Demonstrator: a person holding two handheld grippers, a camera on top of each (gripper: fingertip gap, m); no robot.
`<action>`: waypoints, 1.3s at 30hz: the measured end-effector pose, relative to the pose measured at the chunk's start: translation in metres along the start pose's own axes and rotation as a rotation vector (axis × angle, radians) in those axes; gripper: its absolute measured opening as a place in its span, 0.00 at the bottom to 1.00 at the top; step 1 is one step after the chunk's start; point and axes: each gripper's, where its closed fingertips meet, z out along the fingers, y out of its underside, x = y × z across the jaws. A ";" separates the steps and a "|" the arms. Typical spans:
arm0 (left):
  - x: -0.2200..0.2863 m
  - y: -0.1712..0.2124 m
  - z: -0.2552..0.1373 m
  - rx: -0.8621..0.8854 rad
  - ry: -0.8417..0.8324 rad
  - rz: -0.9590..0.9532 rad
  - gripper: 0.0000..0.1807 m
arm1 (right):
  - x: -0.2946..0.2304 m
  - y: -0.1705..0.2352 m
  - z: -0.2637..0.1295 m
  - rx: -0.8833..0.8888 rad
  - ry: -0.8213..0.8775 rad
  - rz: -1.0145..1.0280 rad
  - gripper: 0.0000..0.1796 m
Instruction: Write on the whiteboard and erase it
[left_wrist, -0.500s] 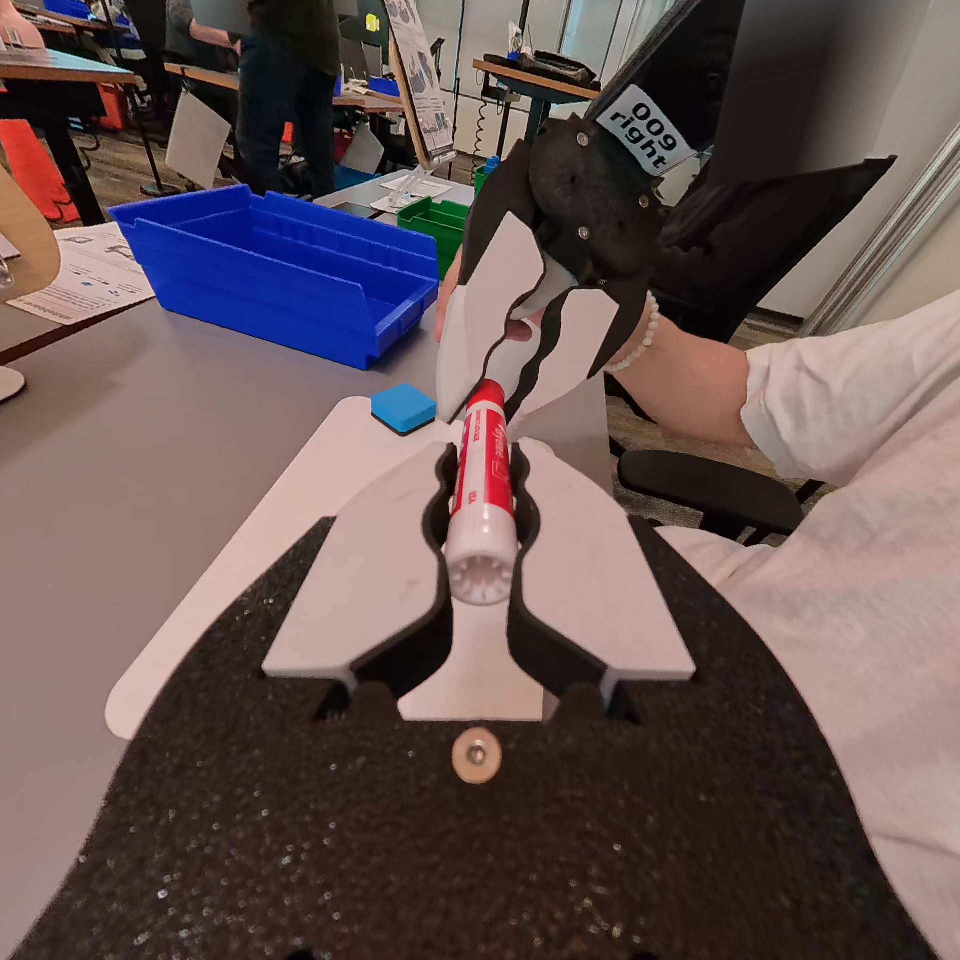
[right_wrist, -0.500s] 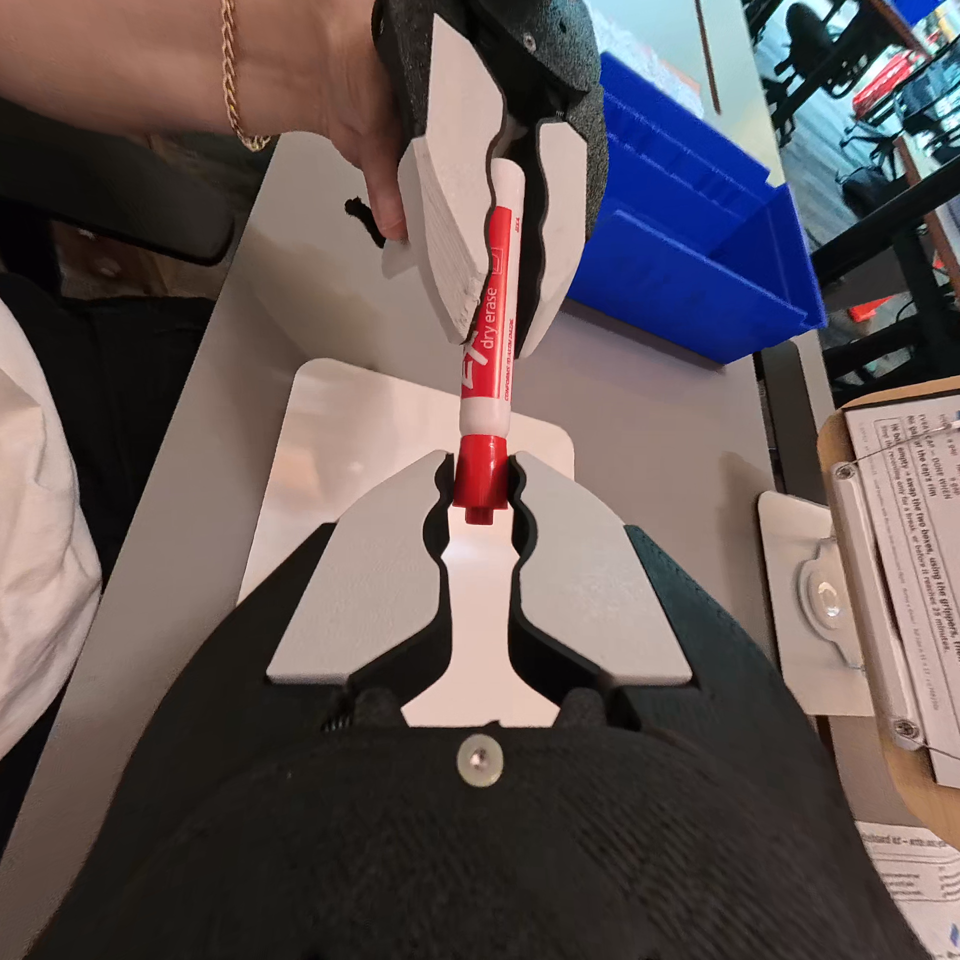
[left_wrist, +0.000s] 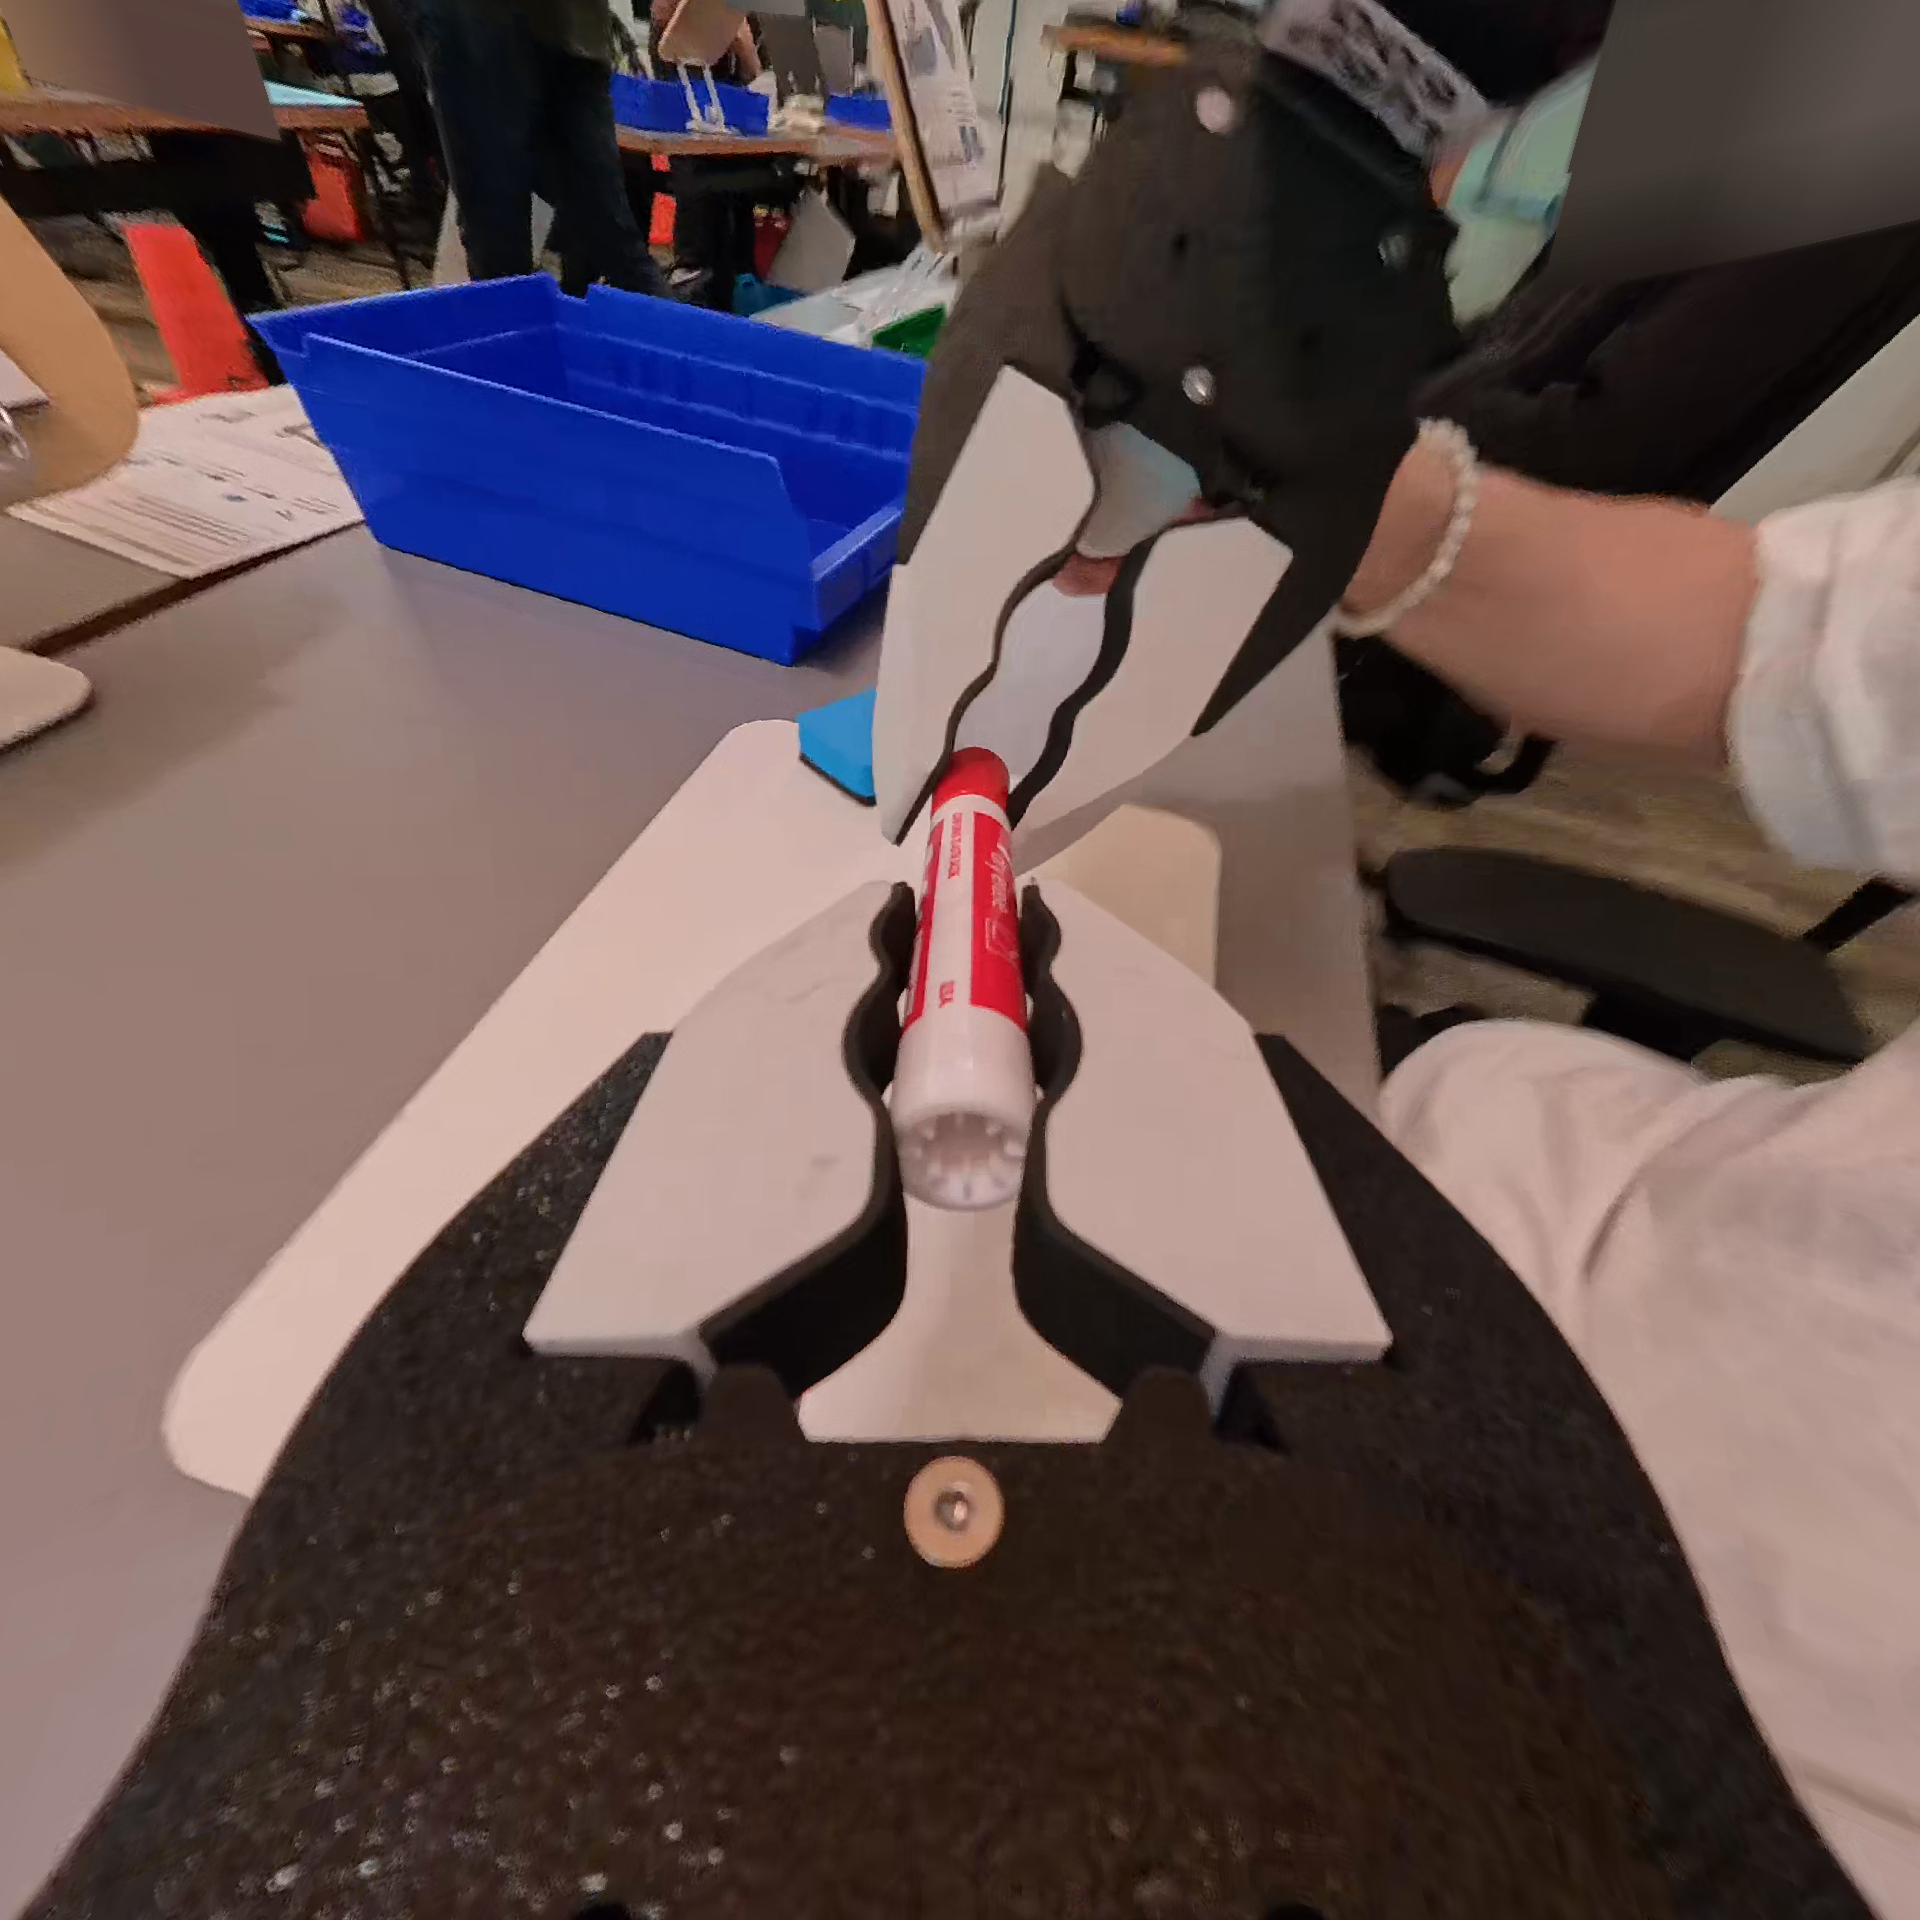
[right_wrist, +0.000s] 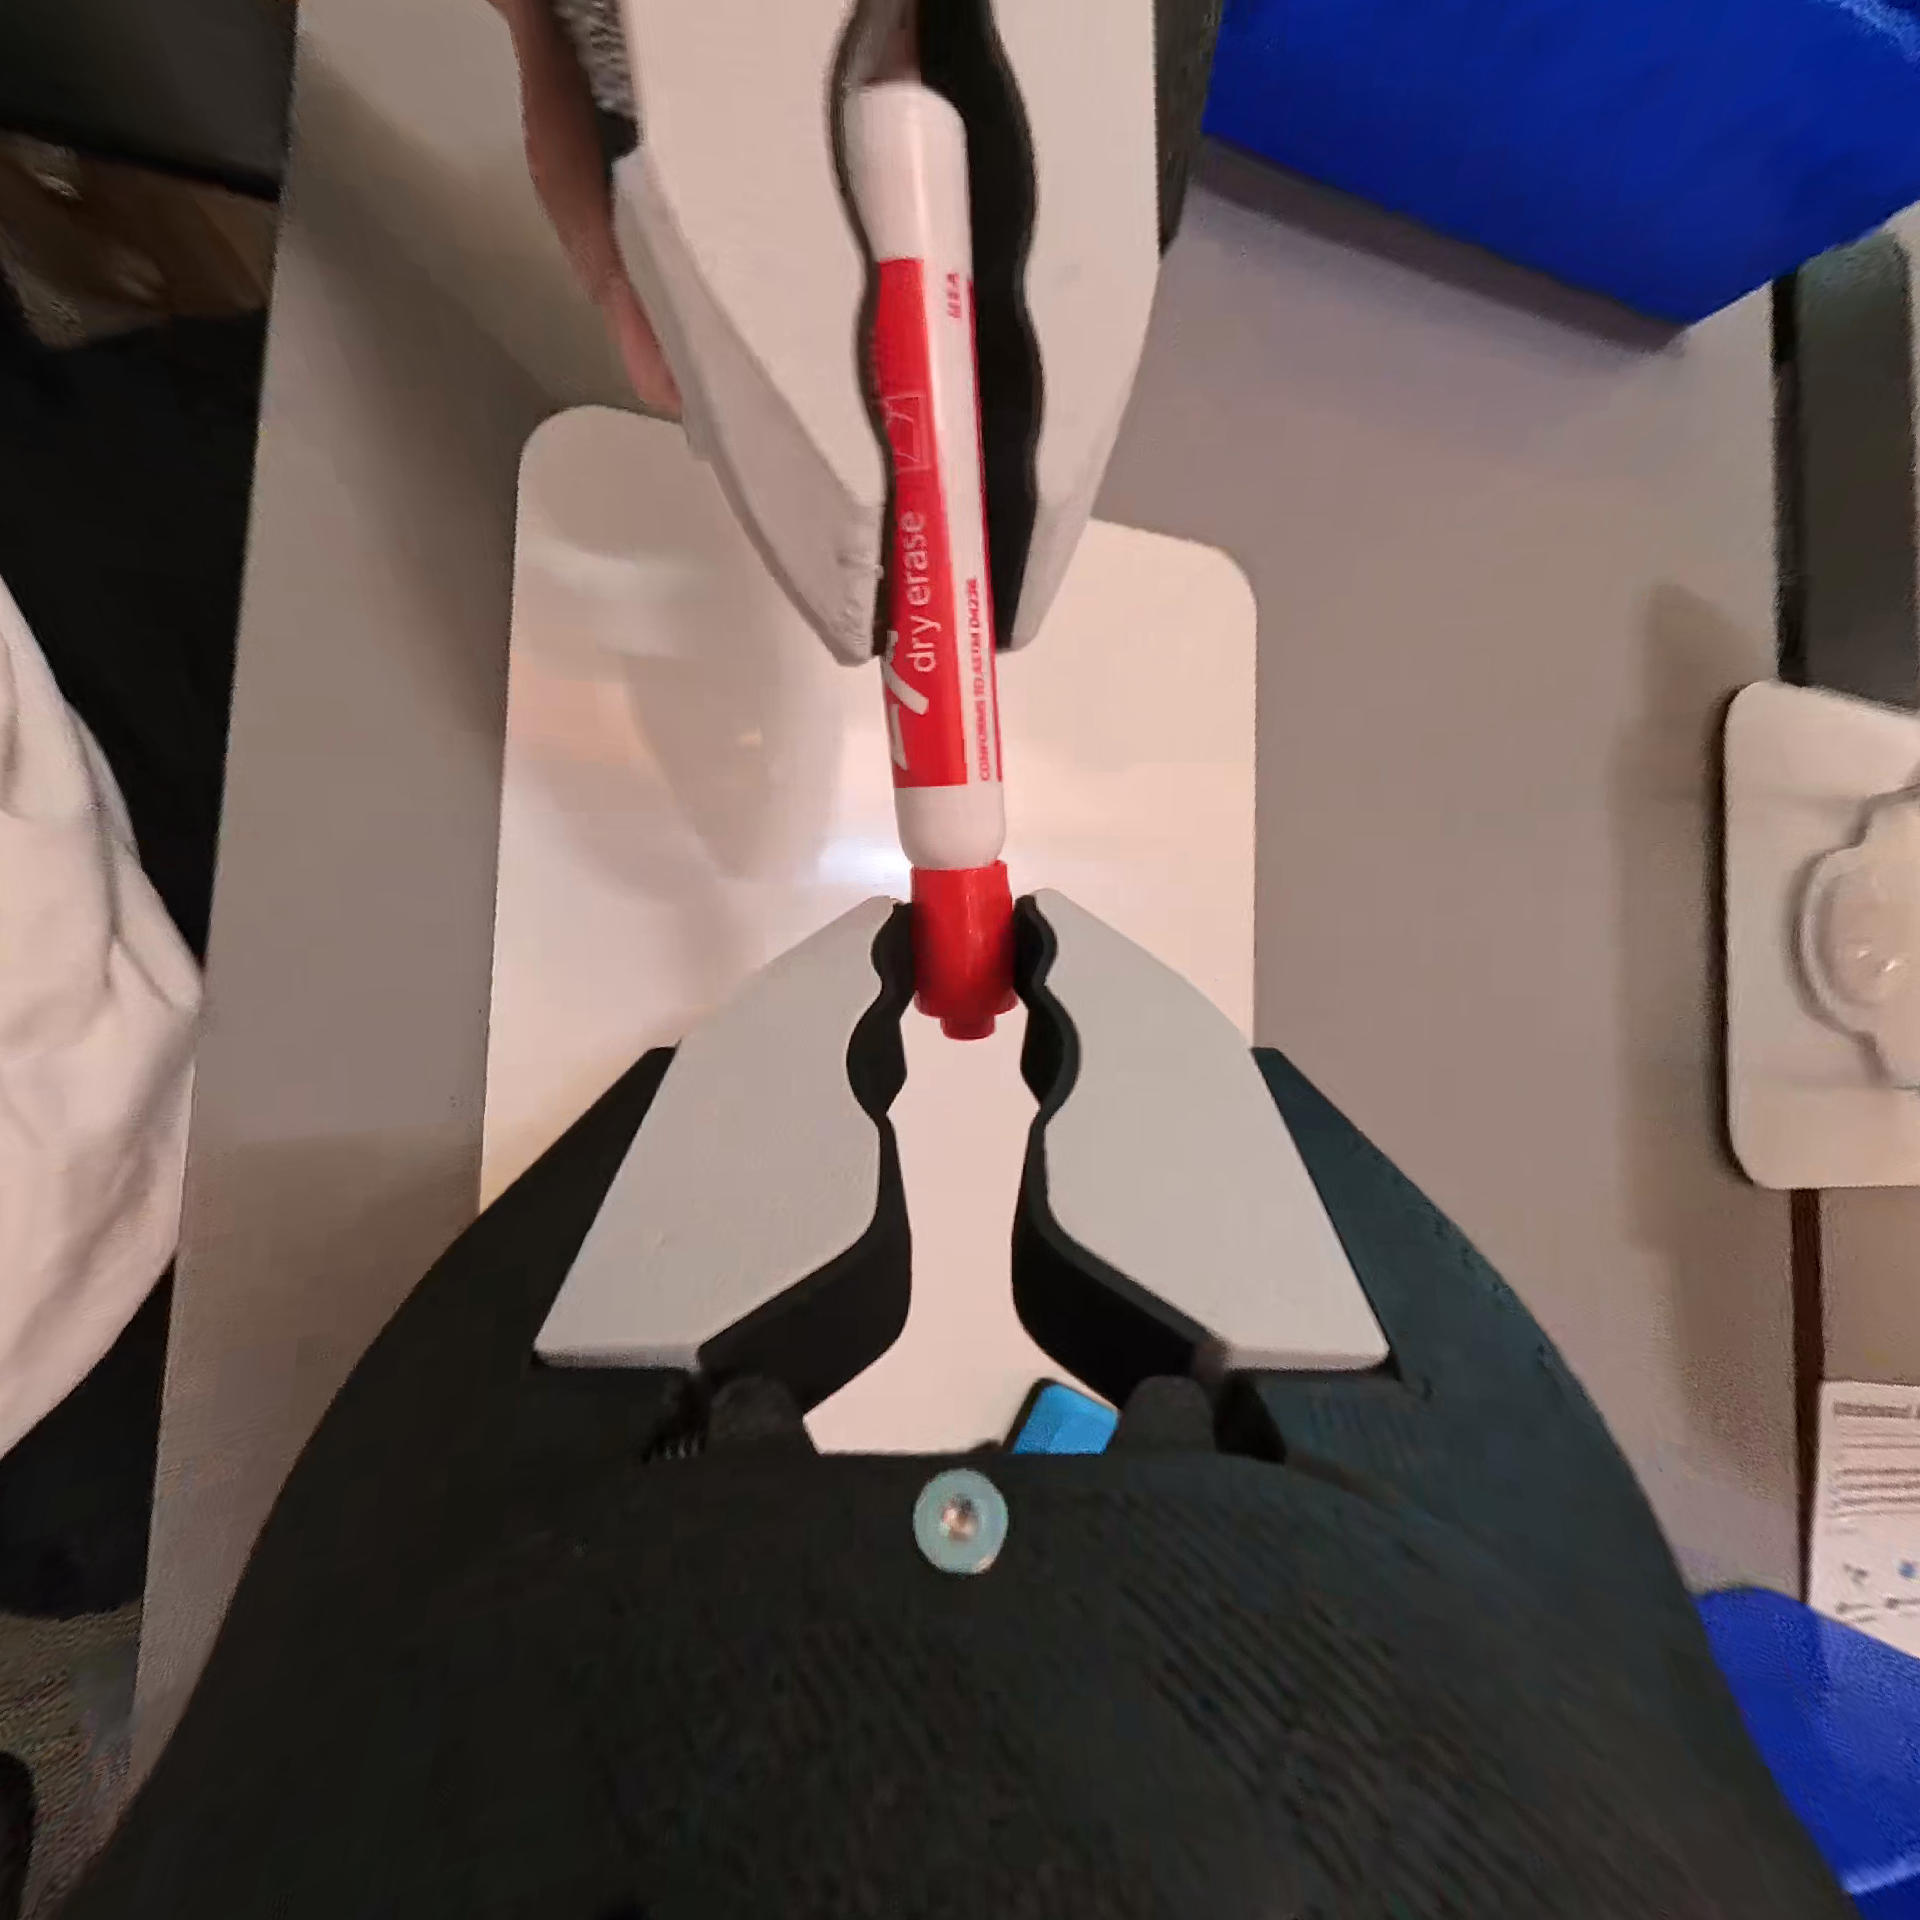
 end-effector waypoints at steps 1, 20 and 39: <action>-0.001 0.002 0.003 -0.030 -0.027 0.059 0.11 | 0.001 0.005 0.002 -0.013 0.009 0.001 0.11; -0.020 -0.018 -0.004 0.116 0.040 -0.083 0.11 | 0.028 0.079 -0.063 0.137 0.236 0.465 0.11; -0.011 -0.008 0.011 0.029 0.072 -0.123 0.11 | 0.015 -0.004 -0.078 0.873 0.069 0.412 0.11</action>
